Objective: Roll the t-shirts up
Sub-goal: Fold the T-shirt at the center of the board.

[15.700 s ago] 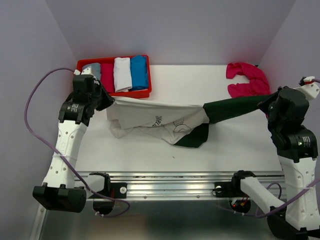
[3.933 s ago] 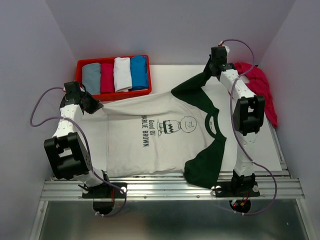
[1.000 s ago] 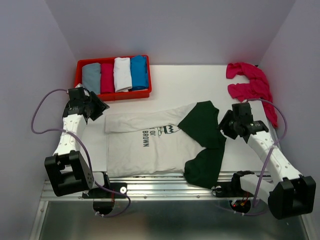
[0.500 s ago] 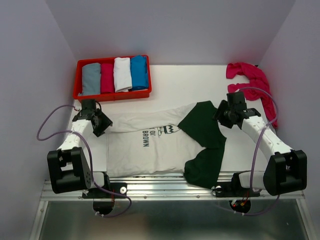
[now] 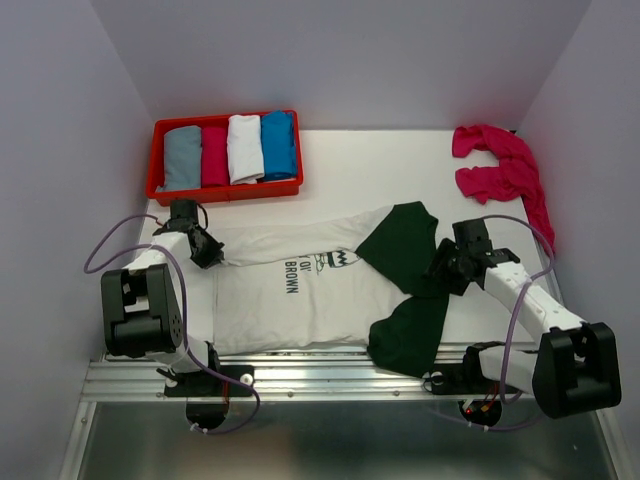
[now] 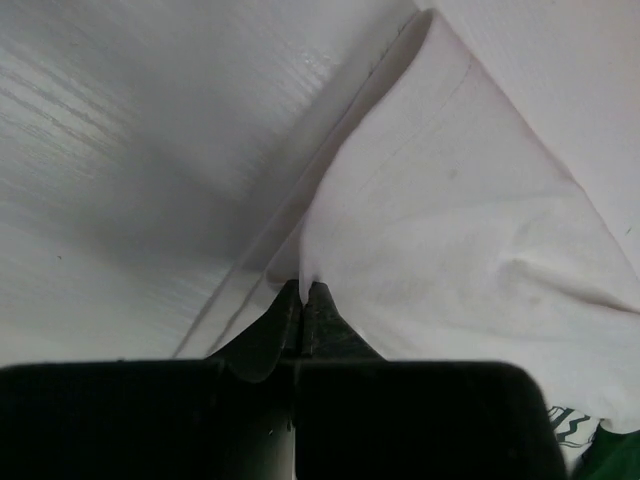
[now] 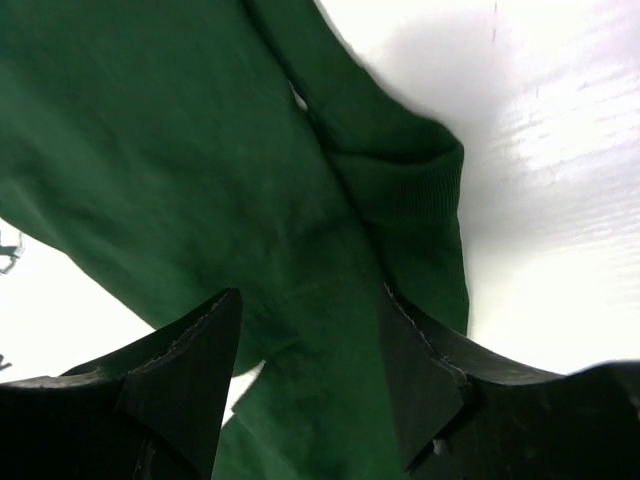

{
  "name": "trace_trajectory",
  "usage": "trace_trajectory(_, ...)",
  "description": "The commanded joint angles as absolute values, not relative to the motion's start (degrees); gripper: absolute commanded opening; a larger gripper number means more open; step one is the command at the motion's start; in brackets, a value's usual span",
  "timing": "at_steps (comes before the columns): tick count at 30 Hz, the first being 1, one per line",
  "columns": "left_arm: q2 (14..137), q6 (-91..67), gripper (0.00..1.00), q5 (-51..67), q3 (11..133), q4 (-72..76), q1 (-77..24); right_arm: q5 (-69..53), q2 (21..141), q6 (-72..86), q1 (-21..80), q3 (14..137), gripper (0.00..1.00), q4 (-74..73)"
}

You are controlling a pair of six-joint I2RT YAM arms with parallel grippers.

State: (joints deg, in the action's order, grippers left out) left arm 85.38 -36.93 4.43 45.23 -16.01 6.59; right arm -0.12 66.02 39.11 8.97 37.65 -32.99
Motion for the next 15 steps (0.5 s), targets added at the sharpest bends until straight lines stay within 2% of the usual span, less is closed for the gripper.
trace_trajectory(1,84.2,-37.09,0.0,4.83,46.4,-14.68,6.59,-5.27,64.51,41.04,8.61,35.16,0.61,-30.42)
trace_trajectory(10,81.56,-36.83,0.0,5.1,47.37,-15.55,6.59,-0.26,67.23,39.9,8.61,33.66,0.56,-29.27)
trace_trajectory(12,81.21,-36.83,0.0,5.1,47.37,-15.56,6.68,-0.26,67.59,39.81,8.61,33.31,0.52,-28.57)
trace_trajectory(15,81.04,-36.74,0.0,5.01,47.37,-15.56,6.68,-0.26,68.38,39.99,8.61,32.96,0.42,-27.51)
